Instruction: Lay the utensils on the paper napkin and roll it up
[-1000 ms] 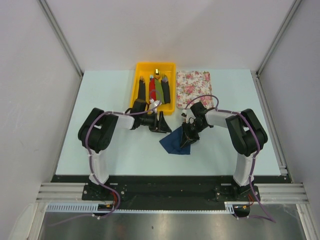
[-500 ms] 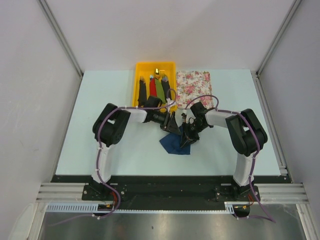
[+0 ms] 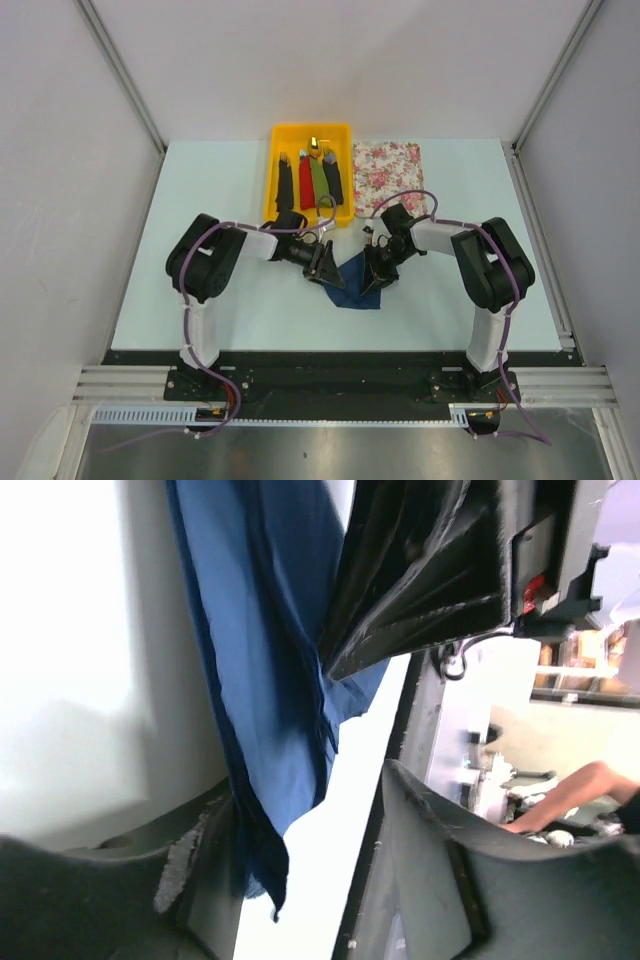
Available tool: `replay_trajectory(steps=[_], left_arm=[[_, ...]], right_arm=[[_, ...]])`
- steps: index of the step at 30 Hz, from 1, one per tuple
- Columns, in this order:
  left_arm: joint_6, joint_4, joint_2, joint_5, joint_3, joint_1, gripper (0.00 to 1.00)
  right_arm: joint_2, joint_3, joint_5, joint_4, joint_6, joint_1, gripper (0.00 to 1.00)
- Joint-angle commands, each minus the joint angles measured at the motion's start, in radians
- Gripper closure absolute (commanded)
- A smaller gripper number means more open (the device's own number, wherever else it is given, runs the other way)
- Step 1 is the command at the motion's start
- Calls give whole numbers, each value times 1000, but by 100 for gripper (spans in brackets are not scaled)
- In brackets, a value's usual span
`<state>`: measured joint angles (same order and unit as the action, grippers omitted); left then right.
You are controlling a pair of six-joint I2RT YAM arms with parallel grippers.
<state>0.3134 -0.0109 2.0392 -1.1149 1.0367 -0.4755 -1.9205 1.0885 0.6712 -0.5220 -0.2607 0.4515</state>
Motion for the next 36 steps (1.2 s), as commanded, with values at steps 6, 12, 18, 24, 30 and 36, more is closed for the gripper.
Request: replay_trajectory(steps=[6,12,18,24,30,36], left_arm=[[279,345,-157,116,-138,-17,63],[306,359,-177,155,-115,-75,83],[320,358,-143,185,-107,-153,86],[253,250,-99,266,-67,-199,85],[167,69,-24,415,0,-199,90],[133,-20,4,478,13,-195,97]], right_arm=[[-84,-36,-173,120,31,33,82],[-84,-36,-176,120,29,33,82],[-83,-36,-174,122,29,30,82],[-80,-35,-170,123,25,32,82],[-71,-30,-153,122,18,29,82],[-35,-12,-87,128,-6,15,79]])
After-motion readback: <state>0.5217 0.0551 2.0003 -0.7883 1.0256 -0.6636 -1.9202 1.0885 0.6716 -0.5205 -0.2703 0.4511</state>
